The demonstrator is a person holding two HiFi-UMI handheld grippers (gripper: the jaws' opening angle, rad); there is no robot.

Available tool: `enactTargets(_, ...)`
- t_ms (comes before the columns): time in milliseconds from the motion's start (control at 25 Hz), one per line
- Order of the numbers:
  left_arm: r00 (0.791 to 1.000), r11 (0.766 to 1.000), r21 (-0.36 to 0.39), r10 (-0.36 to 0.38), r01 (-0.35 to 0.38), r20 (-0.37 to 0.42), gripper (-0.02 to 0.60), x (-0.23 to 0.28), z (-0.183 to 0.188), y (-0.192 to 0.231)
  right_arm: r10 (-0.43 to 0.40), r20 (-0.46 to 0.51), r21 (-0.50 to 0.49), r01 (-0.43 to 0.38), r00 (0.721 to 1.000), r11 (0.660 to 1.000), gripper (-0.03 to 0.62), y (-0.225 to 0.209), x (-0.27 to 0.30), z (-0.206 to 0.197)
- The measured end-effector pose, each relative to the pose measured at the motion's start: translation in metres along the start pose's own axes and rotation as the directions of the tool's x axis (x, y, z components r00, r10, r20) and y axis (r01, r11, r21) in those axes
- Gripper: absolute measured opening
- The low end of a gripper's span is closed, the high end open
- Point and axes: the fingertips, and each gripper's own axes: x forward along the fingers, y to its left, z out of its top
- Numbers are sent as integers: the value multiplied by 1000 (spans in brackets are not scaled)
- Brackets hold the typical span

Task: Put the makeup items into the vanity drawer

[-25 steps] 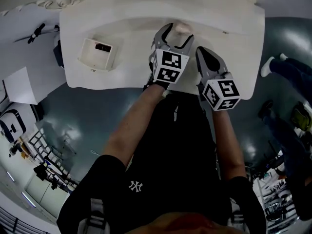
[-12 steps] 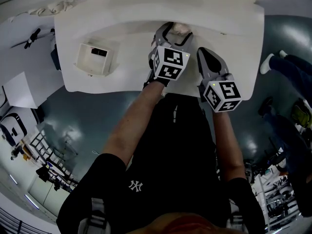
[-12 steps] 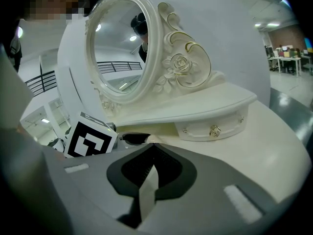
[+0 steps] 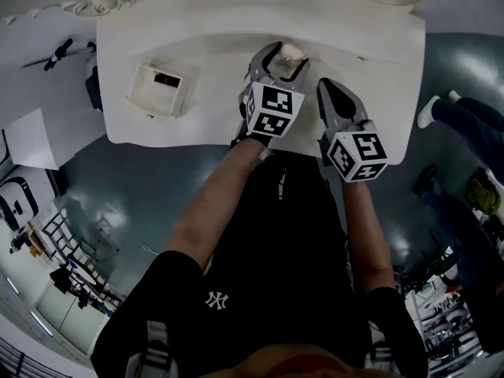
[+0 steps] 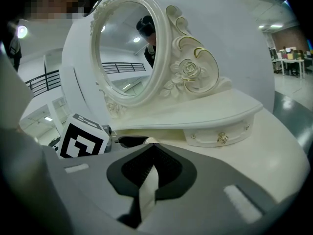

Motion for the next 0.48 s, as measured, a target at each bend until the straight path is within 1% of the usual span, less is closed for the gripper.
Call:
enactTargets(240,999,999,-18,31,-31,25,270,-31,5,6,40,8,-30,-40,999,999,21,24,0,7)
enactTargets(480,993,994,-39,107,-106,47,272,-70,7,24,110,13,-81,-108,994,991,23,57,3,16)
